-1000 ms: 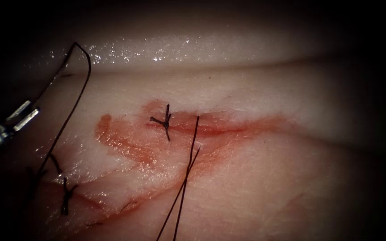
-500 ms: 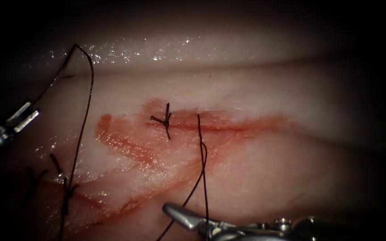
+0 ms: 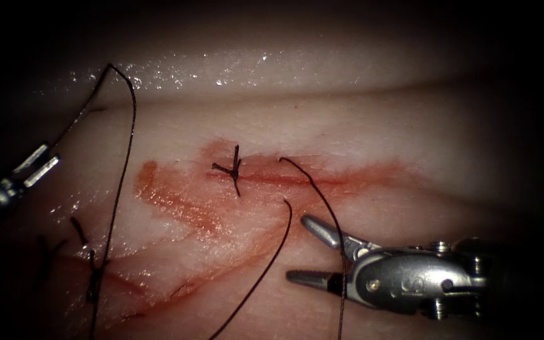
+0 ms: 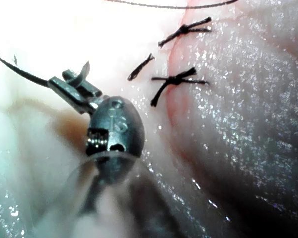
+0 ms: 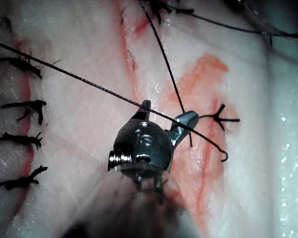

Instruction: Wound Closure

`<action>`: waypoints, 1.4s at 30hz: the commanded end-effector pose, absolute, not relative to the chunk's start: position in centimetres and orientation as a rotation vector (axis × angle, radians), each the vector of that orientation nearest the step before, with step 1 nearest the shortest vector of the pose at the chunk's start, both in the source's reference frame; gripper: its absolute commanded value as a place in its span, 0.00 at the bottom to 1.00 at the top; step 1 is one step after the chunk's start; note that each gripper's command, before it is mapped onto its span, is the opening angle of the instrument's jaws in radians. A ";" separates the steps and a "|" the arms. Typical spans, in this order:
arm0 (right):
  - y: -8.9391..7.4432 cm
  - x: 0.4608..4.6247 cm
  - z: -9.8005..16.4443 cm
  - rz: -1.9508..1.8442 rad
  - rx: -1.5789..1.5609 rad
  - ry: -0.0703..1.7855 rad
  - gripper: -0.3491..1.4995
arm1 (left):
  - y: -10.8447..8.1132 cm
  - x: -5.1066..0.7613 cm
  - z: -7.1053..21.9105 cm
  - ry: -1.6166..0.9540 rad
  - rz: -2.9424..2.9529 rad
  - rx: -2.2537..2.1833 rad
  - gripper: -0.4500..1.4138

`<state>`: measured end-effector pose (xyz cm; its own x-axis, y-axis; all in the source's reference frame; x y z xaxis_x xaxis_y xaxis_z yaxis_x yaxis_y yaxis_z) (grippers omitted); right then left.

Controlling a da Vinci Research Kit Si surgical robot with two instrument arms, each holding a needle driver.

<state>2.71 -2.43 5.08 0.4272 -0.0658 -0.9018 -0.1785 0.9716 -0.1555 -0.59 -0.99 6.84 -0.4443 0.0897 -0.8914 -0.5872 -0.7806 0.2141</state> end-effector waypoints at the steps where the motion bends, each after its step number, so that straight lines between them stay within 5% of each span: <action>1: -2.4 2.82 5.3 0.067 -0.245 1.129 0.96 | -1.0 -0.65 6.9 0.713 2.253 -1.348 0.00; 11: -2.2 2.96 5.6 0.072 -0.264 1.117 0.86 | -1.0 -0.67 6.9 0.714 2.255 -1.345 0.00; 12: -2.2 2.98 5.6 0.065 -0.260 1.128 0.55 | -1.0 -0.67 6.9 0.714 2.255 -1.345 0.00; 13: -2.2 2.98 5.6 0.065 -0.260 1.128 0.55 | -1.0 -0.67 6.9 0.714 2.255 -1.345 0.00; 14: -2.2 2.99 5.6 0.047 -0.241 1.139 0.00 | -1.0 -0.67 6.9 0.715 2.255 -1.345 0.00; 28: -2.7 3.12 5.4 0.007 -0.225 1.130 0.00 | -1.0 -0.68 6.9 0.716 2.255 -1.344 0.00; 42: -3.8 3.86 4.1 -0.178 -0.047 1.266 0.00 | -1.0 -0.72 6.9 0.718 2.256 -1.337 0.00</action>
<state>3.80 -3.82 4.00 0.2635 -0.1642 -0.9506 0.1298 0.9825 -0.1337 -0.67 -1.02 6.86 -0.4504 0.0918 -0.8881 -0.5888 -0.7783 0.2182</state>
